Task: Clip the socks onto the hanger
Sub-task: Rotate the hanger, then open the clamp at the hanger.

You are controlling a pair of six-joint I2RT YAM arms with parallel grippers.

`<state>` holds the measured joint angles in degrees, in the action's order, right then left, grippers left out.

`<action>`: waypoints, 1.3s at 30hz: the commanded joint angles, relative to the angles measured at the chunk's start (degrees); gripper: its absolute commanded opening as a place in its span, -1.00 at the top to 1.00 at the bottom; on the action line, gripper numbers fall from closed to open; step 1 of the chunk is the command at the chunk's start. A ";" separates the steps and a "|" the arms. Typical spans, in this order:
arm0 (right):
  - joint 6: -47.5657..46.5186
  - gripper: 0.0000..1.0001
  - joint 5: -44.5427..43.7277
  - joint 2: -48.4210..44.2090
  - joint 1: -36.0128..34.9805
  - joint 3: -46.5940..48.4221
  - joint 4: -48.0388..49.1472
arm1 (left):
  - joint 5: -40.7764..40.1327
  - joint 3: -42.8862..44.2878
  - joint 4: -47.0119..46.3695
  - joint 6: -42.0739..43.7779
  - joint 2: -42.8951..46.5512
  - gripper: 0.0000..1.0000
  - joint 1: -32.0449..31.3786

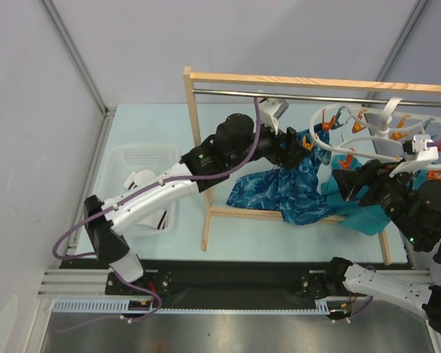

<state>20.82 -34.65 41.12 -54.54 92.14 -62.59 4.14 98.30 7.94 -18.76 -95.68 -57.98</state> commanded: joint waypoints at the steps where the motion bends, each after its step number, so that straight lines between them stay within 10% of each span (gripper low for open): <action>1: -1.04 -0.33 -2.35 0.89 -0.21 -0.29 2.56 | 1.57 -1.97 -2.05 1.10 6.46 -0.64 0.41; 9: -1.13 -0.30 -2.70 1.59 -0.21 -0.64 3.44 | 10.44 -11.98 -7.67 -5.13 16.12 -0.62 0.32; 16: -0.87 -0.23 -1.30 1.77 -0.30 -0.56 3.79 | 19.86 -25.69 -28.85 -13.76 20.62 -0.04 -3.71; 39: 0.10 -0.04 3.19 -0.08 -0.21 -1.35 5.63 | -18.29 -25.71 -50.83 12.79 2.79 -0.16 -21.56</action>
<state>21.02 -32.27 41.52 -54.59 90.85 -58.54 -9.58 70.57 -36.42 -10.79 -91.07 -79.18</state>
